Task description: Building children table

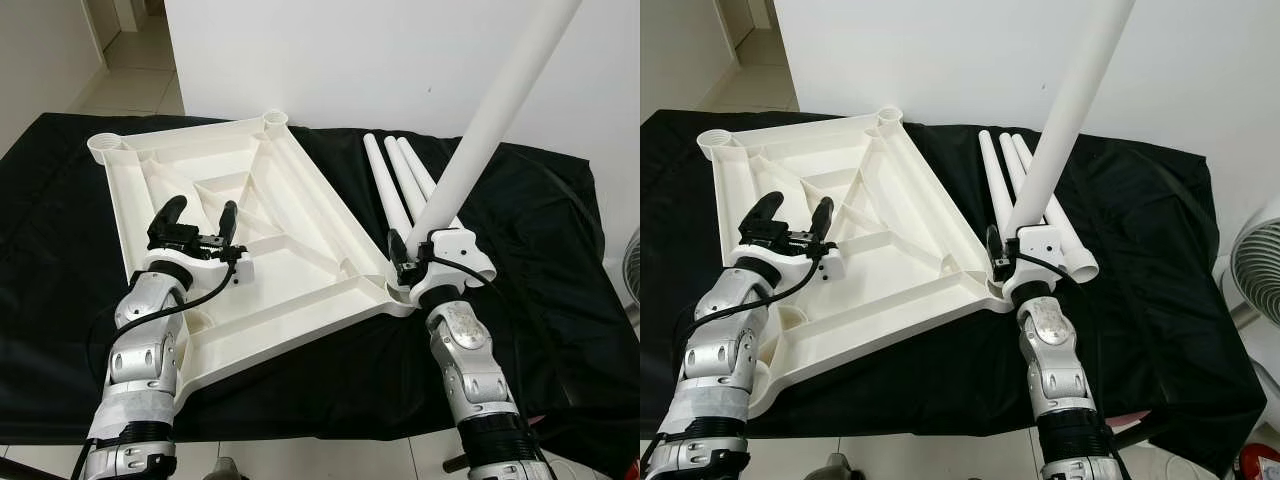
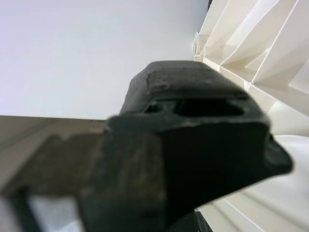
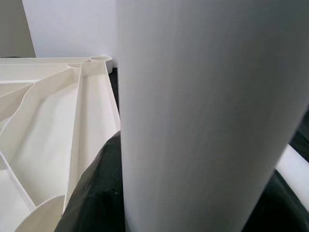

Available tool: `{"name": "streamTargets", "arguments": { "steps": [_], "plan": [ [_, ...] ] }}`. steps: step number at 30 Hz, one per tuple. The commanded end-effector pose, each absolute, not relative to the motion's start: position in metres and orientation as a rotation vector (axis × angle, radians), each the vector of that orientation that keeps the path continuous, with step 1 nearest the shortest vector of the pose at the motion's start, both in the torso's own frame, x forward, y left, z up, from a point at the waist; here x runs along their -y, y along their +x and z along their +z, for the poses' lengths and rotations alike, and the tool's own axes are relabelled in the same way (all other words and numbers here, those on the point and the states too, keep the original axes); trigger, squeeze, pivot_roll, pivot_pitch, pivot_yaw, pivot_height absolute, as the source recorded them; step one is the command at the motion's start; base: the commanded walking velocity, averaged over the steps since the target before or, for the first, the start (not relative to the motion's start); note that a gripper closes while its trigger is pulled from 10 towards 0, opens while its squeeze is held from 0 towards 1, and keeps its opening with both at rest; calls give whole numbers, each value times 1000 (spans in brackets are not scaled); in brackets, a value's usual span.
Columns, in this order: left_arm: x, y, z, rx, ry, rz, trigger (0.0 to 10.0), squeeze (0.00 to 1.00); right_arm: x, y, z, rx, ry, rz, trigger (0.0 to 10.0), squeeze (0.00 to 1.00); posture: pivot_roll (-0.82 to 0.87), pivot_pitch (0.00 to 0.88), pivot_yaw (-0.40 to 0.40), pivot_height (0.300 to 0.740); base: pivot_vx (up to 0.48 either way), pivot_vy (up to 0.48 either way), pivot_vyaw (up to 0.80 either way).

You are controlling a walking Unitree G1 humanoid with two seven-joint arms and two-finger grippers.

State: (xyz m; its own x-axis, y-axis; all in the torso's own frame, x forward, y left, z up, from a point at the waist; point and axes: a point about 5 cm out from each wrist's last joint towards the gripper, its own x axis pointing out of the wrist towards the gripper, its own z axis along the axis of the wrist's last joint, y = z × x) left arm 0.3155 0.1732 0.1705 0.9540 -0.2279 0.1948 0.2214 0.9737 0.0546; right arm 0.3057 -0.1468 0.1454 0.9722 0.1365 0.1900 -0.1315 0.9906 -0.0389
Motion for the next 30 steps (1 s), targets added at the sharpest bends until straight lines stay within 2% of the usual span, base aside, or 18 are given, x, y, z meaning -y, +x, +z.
{"name": "streamTargets", "arguments": {
  "steps": [1,30],
  "plan": [
    [-178,314,167,193,20,-87,10000,0,149,304,146,188,-39,131,10000,0,19,0,-35,740,0,0,0],
    [-174,294,161,254,-5,-127,10000,0,144,300,149,207,-21,190,10000,0,36,0,-57,740,0,0,0]
  ]
}}
